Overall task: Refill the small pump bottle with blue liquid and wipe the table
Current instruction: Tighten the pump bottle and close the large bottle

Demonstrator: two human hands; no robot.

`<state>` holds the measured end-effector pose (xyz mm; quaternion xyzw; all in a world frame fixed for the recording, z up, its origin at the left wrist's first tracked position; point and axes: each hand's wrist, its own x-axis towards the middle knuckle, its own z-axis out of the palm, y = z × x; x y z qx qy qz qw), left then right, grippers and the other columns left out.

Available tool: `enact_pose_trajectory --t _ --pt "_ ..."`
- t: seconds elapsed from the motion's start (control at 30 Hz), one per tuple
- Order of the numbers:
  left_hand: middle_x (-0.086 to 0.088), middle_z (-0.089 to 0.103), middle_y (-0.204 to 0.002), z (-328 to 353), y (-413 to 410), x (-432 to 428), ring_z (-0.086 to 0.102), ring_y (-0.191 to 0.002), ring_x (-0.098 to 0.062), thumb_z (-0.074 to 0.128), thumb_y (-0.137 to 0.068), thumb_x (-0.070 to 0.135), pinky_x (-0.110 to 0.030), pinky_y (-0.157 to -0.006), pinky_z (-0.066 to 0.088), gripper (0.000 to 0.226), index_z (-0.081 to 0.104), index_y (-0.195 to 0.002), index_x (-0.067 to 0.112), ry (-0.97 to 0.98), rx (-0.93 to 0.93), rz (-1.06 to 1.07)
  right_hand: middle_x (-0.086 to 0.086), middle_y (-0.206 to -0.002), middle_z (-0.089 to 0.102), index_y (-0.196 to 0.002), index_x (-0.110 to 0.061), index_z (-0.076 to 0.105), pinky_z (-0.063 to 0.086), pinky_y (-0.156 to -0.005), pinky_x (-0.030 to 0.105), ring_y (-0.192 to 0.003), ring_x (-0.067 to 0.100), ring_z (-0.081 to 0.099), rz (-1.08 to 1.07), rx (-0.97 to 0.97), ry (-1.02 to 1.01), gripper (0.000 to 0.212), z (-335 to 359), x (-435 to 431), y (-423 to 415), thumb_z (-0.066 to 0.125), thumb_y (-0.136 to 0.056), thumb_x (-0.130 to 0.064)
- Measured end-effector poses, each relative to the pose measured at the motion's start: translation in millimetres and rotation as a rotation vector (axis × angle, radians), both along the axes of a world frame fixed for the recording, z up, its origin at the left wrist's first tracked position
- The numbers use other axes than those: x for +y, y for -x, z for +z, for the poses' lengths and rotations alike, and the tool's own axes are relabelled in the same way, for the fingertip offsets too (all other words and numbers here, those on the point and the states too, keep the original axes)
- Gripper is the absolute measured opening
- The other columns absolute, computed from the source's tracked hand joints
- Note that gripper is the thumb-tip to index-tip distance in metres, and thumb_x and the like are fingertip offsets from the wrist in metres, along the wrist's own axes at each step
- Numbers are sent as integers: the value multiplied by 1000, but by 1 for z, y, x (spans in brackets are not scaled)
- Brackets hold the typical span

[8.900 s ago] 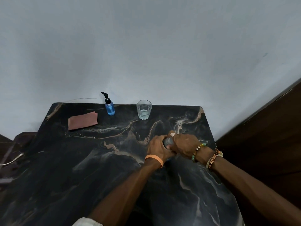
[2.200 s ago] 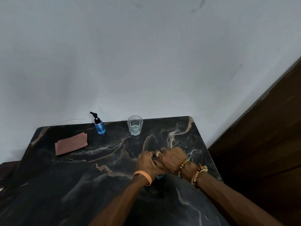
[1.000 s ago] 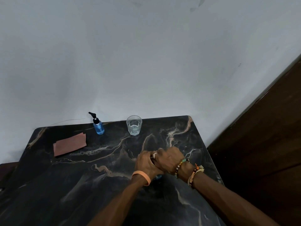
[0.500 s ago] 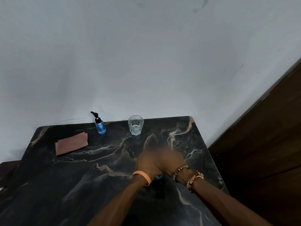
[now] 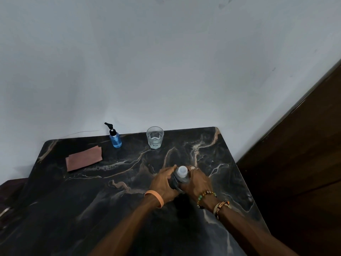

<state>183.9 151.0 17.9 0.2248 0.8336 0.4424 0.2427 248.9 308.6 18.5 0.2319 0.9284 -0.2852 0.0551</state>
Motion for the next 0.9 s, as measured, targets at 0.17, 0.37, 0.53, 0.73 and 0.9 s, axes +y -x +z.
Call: enact_pose_trajectory --t 0.17,0.37,0.53,0.73,0.9 --pt "7 62 -126 3 0 -2 57 -117 -12 75 -61 8 -29 -93 53 78 53 -134 27 -88 -141 107 -15 -91 61 -106 -28 62 40 -66 9 -85 3 59 -127 82 160 45 -5 -10 -12 82 -66 -34" --pt "3 66 -109 5 1 6 61 -92 1 69 -71 -12 -17 -73 54 61 58 -125 13 -192 -315 273 -28 -76 55 -100 -38 62 39 -57 -2 -75 -11 56 -168 203 202 33 -9 -17 -13 77 -73 -27" --pt "-4 70 -109 15 21 24 65 -84 3 61 -71 -19 -22 -76 57 57 63 -122 9 -235 -329 299 -29 -77 55 -89 -47 54 38 -52 2 -73 -16 54 -234 255 211 31 -3 -7 2 77 -72 -34" --pt "-11 67 -114 38 63 66 65 -95 -20 59 -77 -16 -42 -87 56 51 62 -122 8 -285 -324 311 -5 -102 67 -110 -22 62 52 -71 24 -89 13 63 -279 261 191 40 5 25 45 77 -75 -32" --pt "-8 68 -117 43 104 101 66 -102 -21 57 -77 -14 -43 -90 55 53 63 -123 11 -224 -287 252 6 -113 68 -113 -15 60 56 -81 32 -99 21 65 -350 273 239 41 12 54 82 77 -77 -22"
